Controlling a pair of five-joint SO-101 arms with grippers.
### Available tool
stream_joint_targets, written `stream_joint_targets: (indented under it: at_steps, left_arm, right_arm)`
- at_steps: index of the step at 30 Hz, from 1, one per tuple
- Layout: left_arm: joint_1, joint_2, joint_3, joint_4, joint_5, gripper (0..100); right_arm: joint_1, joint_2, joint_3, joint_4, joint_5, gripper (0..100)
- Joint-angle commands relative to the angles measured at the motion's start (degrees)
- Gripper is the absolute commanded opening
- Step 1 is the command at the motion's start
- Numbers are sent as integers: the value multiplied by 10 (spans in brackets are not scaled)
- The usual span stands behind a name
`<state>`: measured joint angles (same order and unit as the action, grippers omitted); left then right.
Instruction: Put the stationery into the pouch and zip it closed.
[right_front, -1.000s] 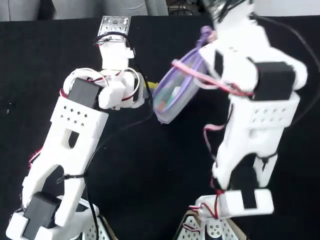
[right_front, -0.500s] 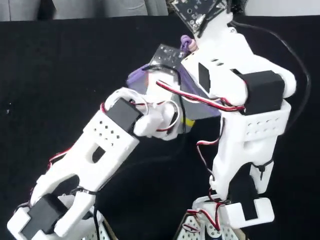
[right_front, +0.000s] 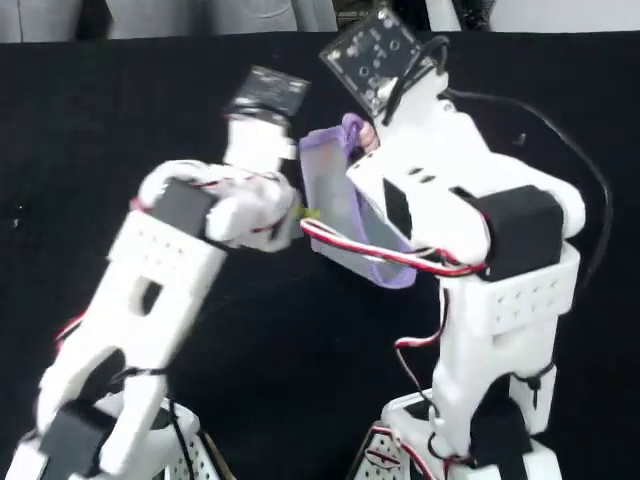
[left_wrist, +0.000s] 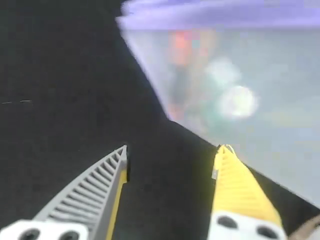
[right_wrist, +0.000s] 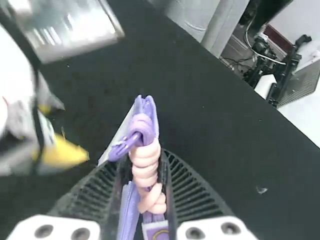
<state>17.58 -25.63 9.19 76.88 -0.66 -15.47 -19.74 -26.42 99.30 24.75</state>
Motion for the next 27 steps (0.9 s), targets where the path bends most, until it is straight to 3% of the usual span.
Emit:
stream_joint_targets:
  at_steps: [1, 6, 14, 23, 27]
  left_arm:
    - [-64, -80, 3, -11, -40, 278]
    - [-123, -158, 21, -11, -80, 278]
    - [-163, -218, 102, -11, -129, 278]
    - [-196, -252, 163, -11, -178, 278]
    - [-198, -265, 198, -52, -181, 278]
  right_arm:
    - [-11, -21, 69, 0, -7, 11]
    - [-37, -65, 153, -14, -7, 11]
    - [-222, -153, 289, -91, -72, 11]
    - [-203, -203, 425, -119, -54, 11]
    - [-204, -229, 512, -141, -28, 11]
